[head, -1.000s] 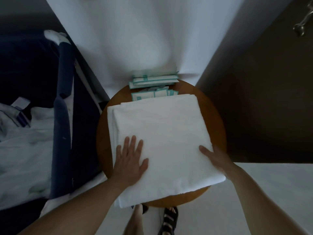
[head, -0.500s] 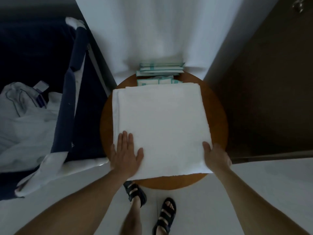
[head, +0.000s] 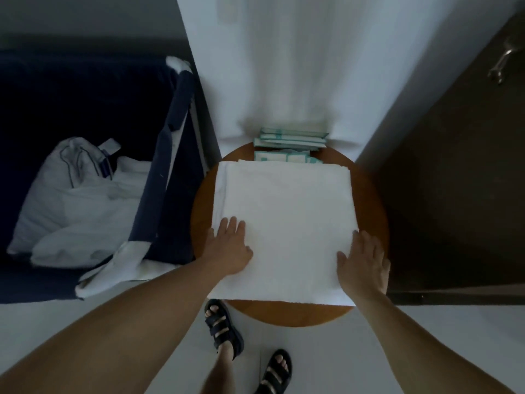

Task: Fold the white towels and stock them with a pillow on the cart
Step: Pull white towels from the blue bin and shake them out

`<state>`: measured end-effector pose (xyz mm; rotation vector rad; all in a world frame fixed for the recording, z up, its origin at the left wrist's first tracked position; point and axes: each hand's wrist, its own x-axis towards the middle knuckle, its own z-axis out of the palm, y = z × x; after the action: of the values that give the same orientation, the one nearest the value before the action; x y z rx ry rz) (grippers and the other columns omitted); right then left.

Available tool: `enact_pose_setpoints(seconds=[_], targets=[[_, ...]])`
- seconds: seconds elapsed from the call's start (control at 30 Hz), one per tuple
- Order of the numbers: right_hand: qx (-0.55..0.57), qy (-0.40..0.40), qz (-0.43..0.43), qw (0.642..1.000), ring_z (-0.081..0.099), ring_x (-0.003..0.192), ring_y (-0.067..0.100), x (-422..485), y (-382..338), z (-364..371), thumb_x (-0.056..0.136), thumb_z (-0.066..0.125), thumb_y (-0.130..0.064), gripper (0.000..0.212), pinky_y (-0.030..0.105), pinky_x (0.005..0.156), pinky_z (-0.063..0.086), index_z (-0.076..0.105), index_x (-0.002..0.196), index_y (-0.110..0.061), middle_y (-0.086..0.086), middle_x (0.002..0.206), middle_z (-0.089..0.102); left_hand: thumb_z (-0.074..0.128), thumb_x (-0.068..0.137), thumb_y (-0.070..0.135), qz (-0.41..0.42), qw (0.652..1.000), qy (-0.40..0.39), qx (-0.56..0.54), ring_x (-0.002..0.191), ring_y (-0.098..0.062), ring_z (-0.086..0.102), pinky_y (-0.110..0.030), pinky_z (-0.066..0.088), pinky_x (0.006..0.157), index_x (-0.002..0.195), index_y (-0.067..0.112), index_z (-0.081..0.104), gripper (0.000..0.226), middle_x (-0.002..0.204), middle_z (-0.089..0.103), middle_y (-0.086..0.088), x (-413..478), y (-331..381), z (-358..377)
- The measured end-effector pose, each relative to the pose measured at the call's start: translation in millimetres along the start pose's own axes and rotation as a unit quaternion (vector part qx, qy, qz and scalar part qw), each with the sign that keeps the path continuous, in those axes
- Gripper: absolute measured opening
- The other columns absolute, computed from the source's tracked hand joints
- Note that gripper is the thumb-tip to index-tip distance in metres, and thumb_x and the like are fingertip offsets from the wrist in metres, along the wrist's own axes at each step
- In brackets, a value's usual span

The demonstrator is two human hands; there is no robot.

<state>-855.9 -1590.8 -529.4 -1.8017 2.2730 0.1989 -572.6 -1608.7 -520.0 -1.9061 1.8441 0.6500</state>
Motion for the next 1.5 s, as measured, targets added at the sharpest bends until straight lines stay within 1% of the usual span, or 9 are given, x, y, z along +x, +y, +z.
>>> enact_pose_setpoints(seconds=[0.23,0.4,0.53,0.63,0.83,0.97,1.17,1.27,1.5], targets=[[0.058,0.002,-0.163,0.985,0.002,0.154,0.024,-12,-95,-81,0.102,0.025,-0.056,0.063,0.045,0.121,0.015,0.018,0.156,-0.024,0.001,0.166,0.011,0.035,0.098,0.046,0.008,0.995,0.093,-0.043,0.151,-0.029,0.004,-0.050,0.019,0.118,0.156,0.017,0.005,0.072,0.165,0.004,-0.006,-50,-20,-90],[0.116,0.006,-0.271,0.956,0.006,0.153,0.022,-28,-172,-149,0.103,0.029,-0.053,0.062,0.043,0.121,0.016,0.023,0.156,-0.022,0.001,0.165,0.016,0.044,0.098,0.043,-0.001,0.977,0.183,-0.110,0.151,-0.026,0.010,-0.048,0.019,0.121,0.156,0.018,0.014,0.069,0.164,0.014,-0.004,-84,-71,-150],[0.109,0.004,-0.342,0.933,0.010,0.152,0.024,-38,-232,-179,0.103,0.038,-0.049,0.060,0.043,0.120,0.019,0.026,0.155,-0.021,0.001,0.163,0.020,0.049,0.094,0.042,-0.051,0.967,0.202,-0.146,0.142,-0.027,0.031,-0.043,0.032,0.113,0.150,0.018,0.029,0.064,0.156,0.032,-0.006,-92,-137,-165],[0.097,-0.013,-0.370,0.924,0.015,0.150,0.025,-40,-284,-175,0.101,0.042,-0.048,0.060,0.043,0.119,0.022,0.031,0.152,-0.019,0.004,0.160,0.025,0.051,0.095,0.041,-0.092,0.962,0.191,-0.169,0.143,-0.026,0.028,-0.043,0.030,0.114,0.154,0.018,0.023,0.069,0.158,0.028,-0.006,-91,-193,-160],[0.048,-0.080,-0.413,0.906,0.016,0.148,0.027,-37,-412,-135,0.100,0.045,-0.046,0.061,0.047,0.118,0.025,0.029,0.152,-0.018,0.005,0.159,0.024,0.045,0.097,0.048,-0.108,0.962,0.153,-0.197,0.146,-0.026,0.022,-0.044,0.025,0.117,0.156,0.016,0.014,0.073,0.161,0.020,-0.006,-58,-322,-143],[0.022,-0.169,-0.403,0.899,0.032,0.138,0.026,-30,-512,-82,0.100,0.046,-0.047,0.057,0.041,0.110,0.034,0.037,0.147,-0.016,0.006,0.152,0.036,0.045,0.097,0.048,-0.130,0.961,0.124,-0.212,0.145,-0.026,0.022,-0.043,0.026,0.117,0.156,0.017,0.012,0.074,0.160,0.021,-0.005,-21,-414,-122],[0.159,-0.401,-0.166,0.887,0.042,0.136,0.025,-1,-615,42,0.095,0.060,-0.045,0.076,0.031,0.110,0.037,0.028,0.154,-0.009,0.009,0.156,0.035,0.047,0.097,0.047,-0.170,0.953,0.015,-0.249,0.142,-0.031,0.027,-0.044,0.028,0.116,0.156,0.013,0.008,0.079,0.158,0.025,-0.012,31,-536,-61],[0.161,-0.386,-0.130,0.899,0.037,0.140,0.026,20,-636,102,0.091,0.067,-0.042,0.084,0.033,0.115,0.033,0.025,0.155,-0.010,0.010,0.158,0.030,0.048,0.097,0.045,-0.170,0.951,-0.018,-0.257,0.140,-0.031,0.029,-0.043,0.030,0.114,0.156,0.014,0.008,0.078,0.156,0.027,-0.012,58,-575,-31],[0.018,-0.366,-0.227,0.902,0.002,0.152,0.026,64,-683,181,0.081,0.073,-0.055,0.111,0.044,0.122,0.013,-0.001,0.158,-0.023,0.004,0.166,0.004,0.054,0.097,0.040,-0.148,0.938,-0.042,-0.310,0.140,-0.031,0.030,-0.039,0.028,0.115,0.156,0.011,0.009,0.080,0.155,0.028,-0.015,110,-604,10]])
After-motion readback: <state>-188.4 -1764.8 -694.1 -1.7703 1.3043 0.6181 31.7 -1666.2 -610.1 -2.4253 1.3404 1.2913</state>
